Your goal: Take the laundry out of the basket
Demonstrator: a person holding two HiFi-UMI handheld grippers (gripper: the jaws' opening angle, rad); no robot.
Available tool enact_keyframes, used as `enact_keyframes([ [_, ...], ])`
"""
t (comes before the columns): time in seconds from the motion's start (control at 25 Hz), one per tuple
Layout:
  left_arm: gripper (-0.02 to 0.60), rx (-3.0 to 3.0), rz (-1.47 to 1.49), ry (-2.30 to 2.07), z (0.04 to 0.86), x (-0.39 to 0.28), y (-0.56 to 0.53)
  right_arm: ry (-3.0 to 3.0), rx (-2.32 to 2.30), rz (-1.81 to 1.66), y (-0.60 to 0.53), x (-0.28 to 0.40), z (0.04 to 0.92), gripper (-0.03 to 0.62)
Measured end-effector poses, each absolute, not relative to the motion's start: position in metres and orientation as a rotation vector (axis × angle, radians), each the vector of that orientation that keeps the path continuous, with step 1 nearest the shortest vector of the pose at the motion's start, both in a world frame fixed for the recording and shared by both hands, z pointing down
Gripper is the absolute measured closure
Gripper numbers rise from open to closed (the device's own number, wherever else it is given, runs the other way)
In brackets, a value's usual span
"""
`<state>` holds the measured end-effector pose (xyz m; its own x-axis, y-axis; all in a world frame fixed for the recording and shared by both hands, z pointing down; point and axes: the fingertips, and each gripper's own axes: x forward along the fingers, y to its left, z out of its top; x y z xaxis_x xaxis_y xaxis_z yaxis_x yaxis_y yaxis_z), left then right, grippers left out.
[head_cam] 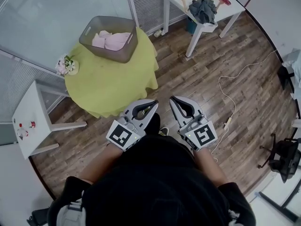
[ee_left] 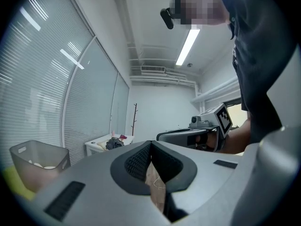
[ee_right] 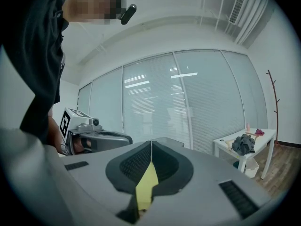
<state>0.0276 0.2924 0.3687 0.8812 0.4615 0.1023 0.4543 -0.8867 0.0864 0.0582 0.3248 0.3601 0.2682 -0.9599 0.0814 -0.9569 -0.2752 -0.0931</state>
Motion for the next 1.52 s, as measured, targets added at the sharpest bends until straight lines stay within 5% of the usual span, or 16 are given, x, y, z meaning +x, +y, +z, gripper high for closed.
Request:
enact_keyframes([
  [0.72,0.571,2.998,0.095,0.531,0.368,0.160,0.131,2.151,-2.411,-0.224,0.157,0.176,0.355,0.568],
  [1.52,0.571,3.015,0.097,-0.048,0.379,0.151,-0.017,2.557,-2.029,-0.272,0.010,0.183,0.375,0.568],
])
